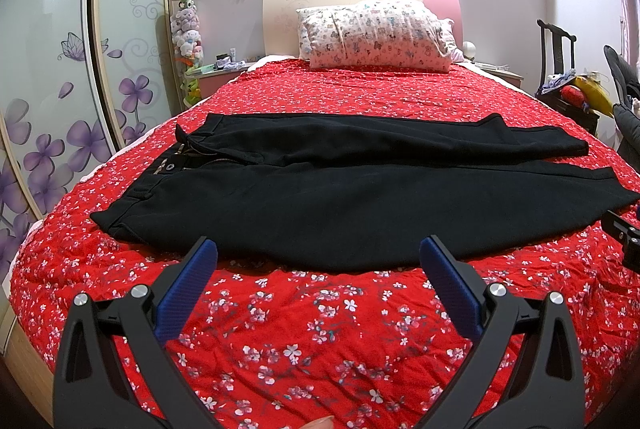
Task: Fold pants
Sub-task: 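Reach the right tool to the trouser leg hems and grasp them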
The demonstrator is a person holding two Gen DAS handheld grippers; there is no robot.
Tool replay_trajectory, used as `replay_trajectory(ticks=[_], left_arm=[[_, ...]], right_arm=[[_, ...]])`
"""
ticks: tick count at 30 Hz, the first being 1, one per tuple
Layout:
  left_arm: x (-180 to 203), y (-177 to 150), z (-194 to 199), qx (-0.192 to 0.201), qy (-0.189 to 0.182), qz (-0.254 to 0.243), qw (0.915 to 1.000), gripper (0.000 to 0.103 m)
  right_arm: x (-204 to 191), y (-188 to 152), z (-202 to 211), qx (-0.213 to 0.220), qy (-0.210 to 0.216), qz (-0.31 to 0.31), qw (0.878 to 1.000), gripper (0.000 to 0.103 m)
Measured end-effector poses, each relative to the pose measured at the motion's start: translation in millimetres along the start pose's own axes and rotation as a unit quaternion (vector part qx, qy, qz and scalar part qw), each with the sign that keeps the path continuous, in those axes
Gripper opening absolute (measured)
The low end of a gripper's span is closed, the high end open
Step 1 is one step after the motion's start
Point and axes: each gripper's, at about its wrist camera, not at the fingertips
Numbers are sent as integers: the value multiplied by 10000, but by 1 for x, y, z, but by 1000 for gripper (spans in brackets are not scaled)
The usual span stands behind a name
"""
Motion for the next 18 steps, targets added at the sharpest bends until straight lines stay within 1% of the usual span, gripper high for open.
replay_trajectory(ticks=[6, 8, 11, 12, 15, 18], left_arm=[[0, 0, 0, -4, -8, 13, 10000, 101], [-1, 0, -1, -57, -79, 49, 9999, 101], [-6, -2, -2, -219, -271, 230, 9991, 101], [-10, 0, -4, -262, -307, 289, 9988, 101], [-8, 13, -11, -392, -339, 450, 9976, 101], [-5, 15, -16, -332, -353, 545, 9973, 101]], right_arm=[[-1, 0, 1, -2, 15, -12, 10000, 102], [0, 2, 4, 22, 96, -51, 9999, 102], [11, 2, 0, 44, 333, -109, 9994, 102], [16, 7, 1, 33, 372, -126, 9992, 102], [37, 23, 0, 71, 658, -323, 9973, 102], [70, 49, -11, 230, 1072, -566, 9924, 102]])
Point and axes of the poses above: each gripper's, at about its wrist camera, not at the fingertips, and z roughly against the way its jaws point, x to its right, y to its top, and after that the axes turned 7 degrees about z, right-handed
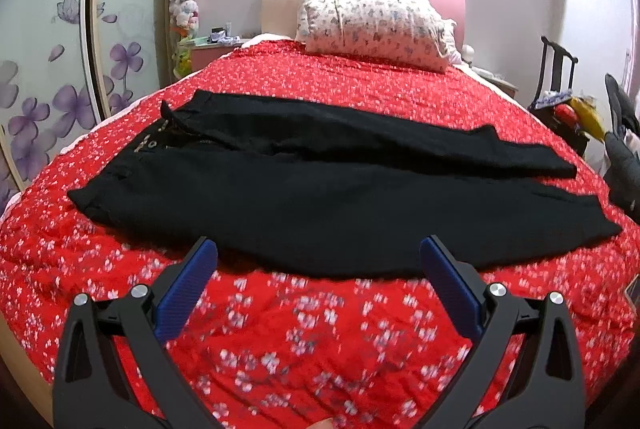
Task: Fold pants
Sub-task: 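Reach the right tool to the trouser leg hems and grasp them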
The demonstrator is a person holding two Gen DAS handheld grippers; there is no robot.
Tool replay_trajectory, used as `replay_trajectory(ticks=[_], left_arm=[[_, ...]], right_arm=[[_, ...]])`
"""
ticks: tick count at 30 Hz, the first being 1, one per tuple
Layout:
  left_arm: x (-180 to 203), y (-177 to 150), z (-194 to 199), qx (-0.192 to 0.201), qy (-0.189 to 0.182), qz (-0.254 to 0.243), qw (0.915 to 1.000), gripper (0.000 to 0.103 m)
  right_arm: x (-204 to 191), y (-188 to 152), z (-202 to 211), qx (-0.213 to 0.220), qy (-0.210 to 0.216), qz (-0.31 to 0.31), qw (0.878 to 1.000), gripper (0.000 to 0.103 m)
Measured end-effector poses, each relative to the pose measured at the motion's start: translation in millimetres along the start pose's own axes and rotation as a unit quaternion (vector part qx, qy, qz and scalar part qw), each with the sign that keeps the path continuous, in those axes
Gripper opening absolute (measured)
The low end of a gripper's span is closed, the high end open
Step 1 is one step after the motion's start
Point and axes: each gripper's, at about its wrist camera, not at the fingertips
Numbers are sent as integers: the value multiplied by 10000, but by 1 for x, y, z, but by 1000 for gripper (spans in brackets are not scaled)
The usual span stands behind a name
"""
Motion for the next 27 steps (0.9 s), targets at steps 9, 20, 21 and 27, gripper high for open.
replay_trajectory(ticks=[9, 20, 21, 27], left_arm=[[-1, 16, -23, 97, -12, 480, 9988, 101], [-9, 27, -26, 996, 217, 375, 9941, 101], [-10, 27, -30, 955, 232, 378, 9944, 101], [-1, 23, -45, 688, 319, 89, 9971, 101]], right_arm=[[104, 85, -93, -657, 109, -835, 9943, 102], [205, 131, -234, -1122, -1244, -1467, 9749, 75], [214, 134, -243, -1137, -1363, -1438, 9736, 72], [246, 139, -290, -1208, -2067, -1449, 9600, 69]])
Point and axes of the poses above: each gripper's, at about its wrist camera, not at the fingertips, and z roughly against the way its jaws point, x to its right, y to its top, and after that the axes turned 7 degrees about z, right-handed
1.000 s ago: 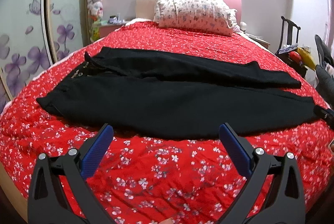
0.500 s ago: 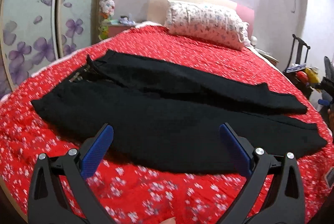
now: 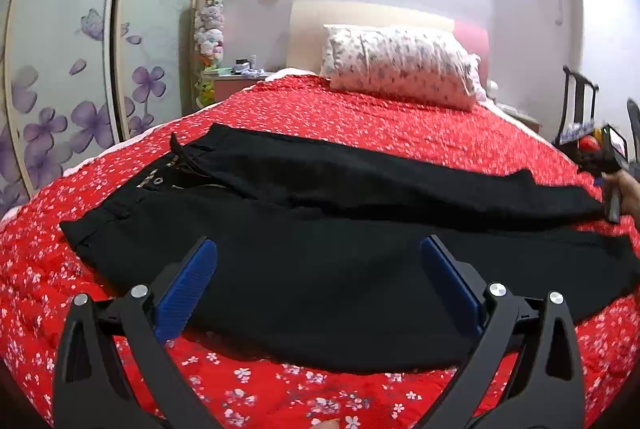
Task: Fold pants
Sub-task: 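Reach the right tool to the trouser leg hems and grasp them, then lift the hems with the right tool and carry them toward the waistband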
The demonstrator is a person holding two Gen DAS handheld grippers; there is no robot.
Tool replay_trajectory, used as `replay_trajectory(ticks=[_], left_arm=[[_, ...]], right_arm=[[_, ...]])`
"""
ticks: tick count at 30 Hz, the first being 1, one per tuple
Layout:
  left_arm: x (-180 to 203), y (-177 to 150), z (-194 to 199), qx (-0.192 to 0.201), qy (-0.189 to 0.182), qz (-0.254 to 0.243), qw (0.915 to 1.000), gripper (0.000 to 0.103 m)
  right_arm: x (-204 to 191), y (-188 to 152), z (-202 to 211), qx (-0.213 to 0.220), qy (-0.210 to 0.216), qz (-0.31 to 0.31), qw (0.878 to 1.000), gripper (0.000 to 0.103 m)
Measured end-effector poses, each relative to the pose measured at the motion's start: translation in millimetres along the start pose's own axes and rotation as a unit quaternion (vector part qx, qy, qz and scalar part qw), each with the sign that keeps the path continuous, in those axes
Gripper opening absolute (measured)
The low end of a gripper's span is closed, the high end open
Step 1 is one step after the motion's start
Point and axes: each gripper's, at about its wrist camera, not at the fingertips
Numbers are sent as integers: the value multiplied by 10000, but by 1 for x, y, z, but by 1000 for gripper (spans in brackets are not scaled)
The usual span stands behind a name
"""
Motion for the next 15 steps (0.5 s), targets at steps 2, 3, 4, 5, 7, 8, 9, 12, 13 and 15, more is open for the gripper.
replay_trajectory(ticks=[2, 3, 4, 5, 7, 8, 9, 12, 13, 15], left_arm=[[7, -3, 0, -13, -3, -191, 9998, 101], [8, -5, 0, 0, -25, -253, 9997, 101], [10, -5, 0, 5, -52, -303, 9995, 101], [12, -6, 0, -2, -67, -350, 9994, 101], [13, -7, -2, -60, -99, -406, 9991, 101], [14, -7, -3, -112, -98, -409, 9991, 101], [13, -7, -4, -146, -102, -399, 9990, 101], [10, -8, -7, -279, -194, -320, 9989, 101], [8, -8, -8, -311, -228, -302, 9988, 101], [6, -8, -8, -357, -326, -240, 9985, 101]], right_arm=[[0, 0, -15, -100, -56, -6, 9999, 69], [-2, -2, -20, -155, -114, 48, 9998, 69], [-2, -4, -28, -249, -206, 169, 9993, 67], [-4, -7, -34, -315, -255, 273, 9988, 59], [-9, -12, -37, -242, -342, 558, 9976, 50], [-12, -16, -33, -136, -218, 703, 9972, 34], [-11, -15, -33, -122, -181, 715, 9972, 27], [-8, -19, -7, 152, 64, 638, 9978, 19], [-5, -21, 2, 282, 150, 620, 9976, 19], [-2, -24, 22, 497, 333, 589, 9965, 18]])
Point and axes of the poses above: each gripper's, at about its wrist camera, not at the fingertips, and z roughly against the way its jaws point, x to its right, y to its top, and after that the axes turned 7 degrees about z, right-handed
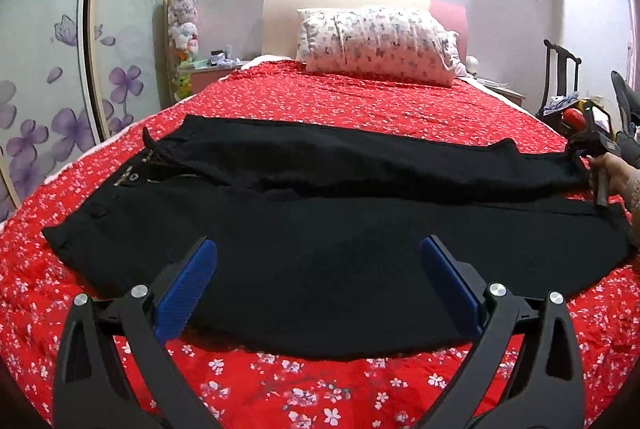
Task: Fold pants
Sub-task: 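Lift the hems with the right tool and carry them toward the waistband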
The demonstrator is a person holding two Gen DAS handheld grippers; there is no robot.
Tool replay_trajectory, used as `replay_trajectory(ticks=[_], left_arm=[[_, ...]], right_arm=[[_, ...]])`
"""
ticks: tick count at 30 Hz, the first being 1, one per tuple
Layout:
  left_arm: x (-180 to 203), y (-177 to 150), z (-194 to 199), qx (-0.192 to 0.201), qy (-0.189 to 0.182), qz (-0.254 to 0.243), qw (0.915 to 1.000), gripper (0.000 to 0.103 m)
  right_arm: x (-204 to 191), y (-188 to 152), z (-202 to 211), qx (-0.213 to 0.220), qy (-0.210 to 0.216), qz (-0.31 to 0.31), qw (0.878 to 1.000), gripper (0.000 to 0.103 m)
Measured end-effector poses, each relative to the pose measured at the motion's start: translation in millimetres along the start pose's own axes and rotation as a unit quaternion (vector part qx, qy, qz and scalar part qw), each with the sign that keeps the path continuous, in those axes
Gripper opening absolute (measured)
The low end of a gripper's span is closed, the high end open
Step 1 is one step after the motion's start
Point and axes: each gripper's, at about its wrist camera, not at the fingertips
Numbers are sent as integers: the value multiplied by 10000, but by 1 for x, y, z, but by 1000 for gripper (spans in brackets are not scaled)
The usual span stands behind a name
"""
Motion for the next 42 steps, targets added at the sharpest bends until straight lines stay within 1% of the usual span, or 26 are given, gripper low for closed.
replay_trajectory(ticks=[2, 3, 4, 6, 8, 9, 11, 12, 14, 16, 18, 21, 23, 24, 25, 26, 27, 29, 30, 32, 33, 35, 38, 40, 41, 42], left_arm=[[-3, 1, 1, -16, -104, 81, 9999, 101], [-4, 1, 2, 2, -123, 118, 9999, 101], [-6, 1, 3, 23, -133, 167, 9998, 101], [-9, 2, 8, 117, -136, 262, 9995, 101], [-13, 3, 12, 196, -123, 347, 9991, 101], [-14, 3, 13, 222, -119, 390, 9989, 101], [-15, 4, 17, 276, -121, 485, 9984, 101], [-16, 5, 19, 306, -129, 552, 9979, 101], [-18, 5, 23, 348, -143, 636, 9973, 101], [-20, 5, 28, 412, -144, 724, 9964, 101], [-21, 5, 32, 476, -120, 766, 9959, 101], [-23, 5, 37, 547, -31, 756, 9956, 101], [-24, 3, 40, 551, 28, 741, 9957, 101], [-26, 3, 41, 543, 35, 752, 9957, 101], [-28, 2, 42, 539, 26, 778, 9955, 101], [-31, 1, 43, 537, 17, 809, 9953, 101], [-33, 1, 44, 530, 2, 855, 9949, 101], [-39, 1, 46, 499, -25, 933, 9944, 101], [-41, 0, 46, 485, -25, 964, 9942, 101], [-46, 0, 47, 451, -41, 1056, 9934, 101], [-48, 0, 47, 439, -58, 1097, 9930, 101], [-52, 0, 47, 418, -92, 1206, 9918, 101], [-57, 1, 47, 399, -98, 1290, 9908, 101], [-58, 1, 47, 394, -77, 1314, 9905, 101], [-58, 1, 46, 384, -76, 1323, 9904, 101], [-58, 1, 46, 373, -76, 1334, 9903, 101]], right_arm=[[9, -6, 37, 348, 348, -27, 9988, 18], [13, -7, 46, 442, 425, -43, 9981, 18], [22, -15, 69, 596, 583, -108, 9965, 18], [33, -23, 98, 756, 836, -284, 9932, 18], [48, -40, 134, 891, 1128, -453, 9886, 18], [55, -55, 157, 933, 1270, -472, 9864, 18], [59, -70, 174, 914, 1392, -494, 9848, 18], [62, -87, 190, 845, 1465, -534, 9842, 18], [62, -109, 201, 646, 1488, -590, 9850, 18], [61, -134, 207, 338, 1364, -614, 9882, 18], [58, -154, 201, -66, 1187, -658, 9907, 18], [58, -176, 190, -664, 1081, -894, 9879, 19], [56, -185, 191, -864, 1008, -1029, 9858, 20], [56, -186, 197, -898, 971, -1114, 9849, 28], [57, -187, 201, -938, 962, -1186, 9838, 32], [58, -187, 206, -941, 1009, -1315, 9817, 38], [61, -187, 214, -887, 1106, -1489, 9786, 45], [70, -185, 225, -736, 1368, -1997, 9675, 51], [74, -183, 227, -718, 1426, -2231, 9616, 51], [79, -181, 224, -765, 1368, -2427, 9574, 51], [79, -181, 222, -785, 1273, -2426, 9585, 51], [76, -173, 212, -800, 1022, -2284, 9649, 51], [76, -175, 195, -1012, 983, -2264, 9638, 51], [67, -173, 180, -1251, 953, -1997, 9672, 48], [63, -172, 175, -1330, 799, -1770, 9719, 36], [61, -169, 175, -1305, 730, -1577, 9761, 19]])
Point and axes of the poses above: each gripper's, at about its wrist camera, not at the fingertips, and z roughly against the way its jaws point, x to its right, y to its top, and after that the axes turned 7 degrees about z, right-handed
